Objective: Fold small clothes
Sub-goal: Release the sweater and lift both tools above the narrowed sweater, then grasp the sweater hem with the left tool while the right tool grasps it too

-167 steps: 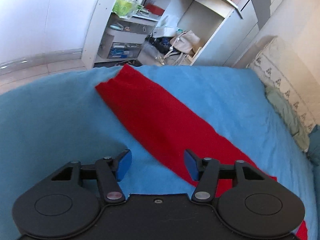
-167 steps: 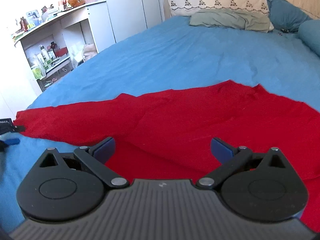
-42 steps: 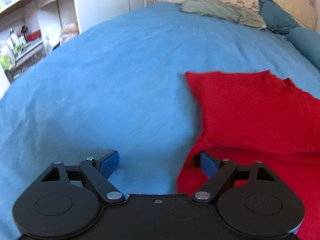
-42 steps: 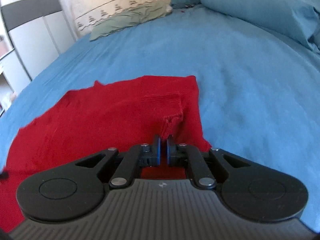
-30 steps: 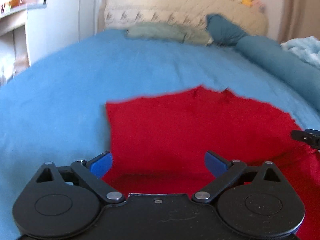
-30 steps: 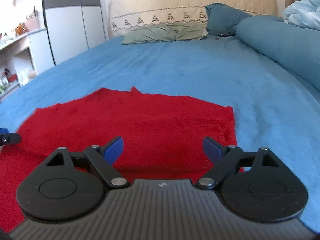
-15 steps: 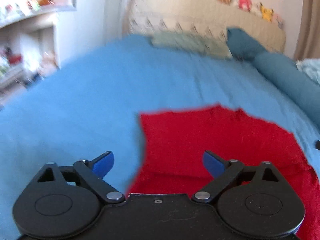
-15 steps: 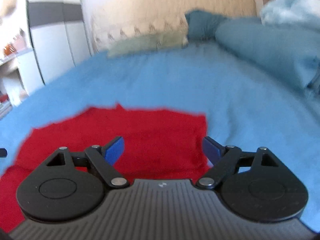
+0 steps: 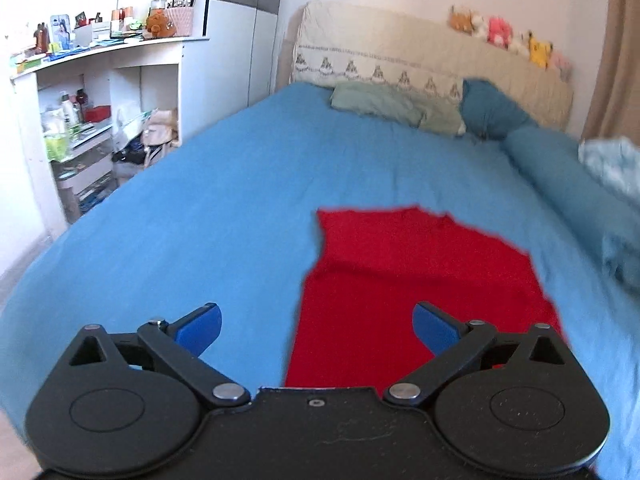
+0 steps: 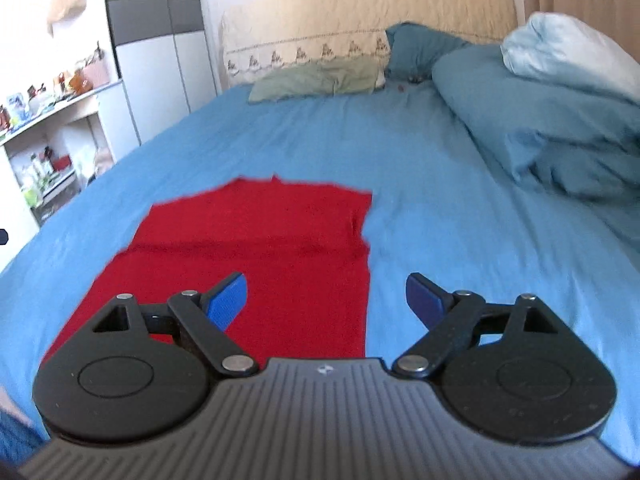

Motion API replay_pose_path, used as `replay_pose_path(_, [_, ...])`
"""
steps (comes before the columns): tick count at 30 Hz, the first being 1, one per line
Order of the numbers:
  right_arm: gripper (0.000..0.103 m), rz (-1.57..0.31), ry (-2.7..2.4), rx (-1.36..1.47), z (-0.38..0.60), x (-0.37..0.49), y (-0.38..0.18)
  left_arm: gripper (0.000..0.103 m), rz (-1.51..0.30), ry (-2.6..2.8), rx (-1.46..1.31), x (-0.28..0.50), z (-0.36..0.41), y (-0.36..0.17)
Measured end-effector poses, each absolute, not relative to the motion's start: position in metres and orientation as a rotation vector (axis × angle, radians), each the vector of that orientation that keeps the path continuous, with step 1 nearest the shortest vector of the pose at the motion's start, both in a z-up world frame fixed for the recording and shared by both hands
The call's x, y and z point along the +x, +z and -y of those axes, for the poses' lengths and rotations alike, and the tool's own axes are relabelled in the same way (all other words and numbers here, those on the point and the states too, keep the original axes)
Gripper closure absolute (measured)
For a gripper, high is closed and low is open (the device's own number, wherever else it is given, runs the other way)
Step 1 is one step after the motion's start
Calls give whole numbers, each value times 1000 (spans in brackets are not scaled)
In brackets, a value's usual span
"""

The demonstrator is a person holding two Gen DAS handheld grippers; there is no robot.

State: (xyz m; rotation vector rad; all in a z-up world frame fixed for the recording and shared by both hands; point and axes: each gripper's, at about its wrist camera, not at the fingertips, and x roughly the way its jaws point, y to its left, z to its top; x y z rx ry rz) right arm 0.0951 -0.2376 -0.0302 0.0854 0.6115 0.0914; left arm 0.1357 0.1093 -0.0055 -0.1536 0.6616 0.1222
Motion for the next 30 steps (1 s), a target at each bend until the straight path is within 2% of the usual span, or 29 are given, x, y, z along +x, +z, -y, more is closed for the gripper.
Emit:
replay_pose_path(9, [2, -705, 82, 155, 223, 21, -104, 2, -770, 115, -131, 78, -98, -83])
replay_pose_path(15, [3, -715, 13, 215, 219, 11, -138, 14, -815, 121, -163, 63, -100, -122])
replay_pose_path(17, [4, -723, -12, 202, 218, 14, -142, 21, -816, 128, -173, 58, -103, -129])
replay_pose_path(19, [10, -742, -15, 206, 218, 16, -147, 23, -816, 129, -179, 55, -106, -135])
replay_pose_path(23, [22, -781, -26, 170, 214, 19, -159, 39, -849, 129, -196, 58, -108, -145])
replay_pose_path(30, [34, -793, -9, 114, 203, 22, -168, 42, -840, 113, -200, 57, -110, -150])
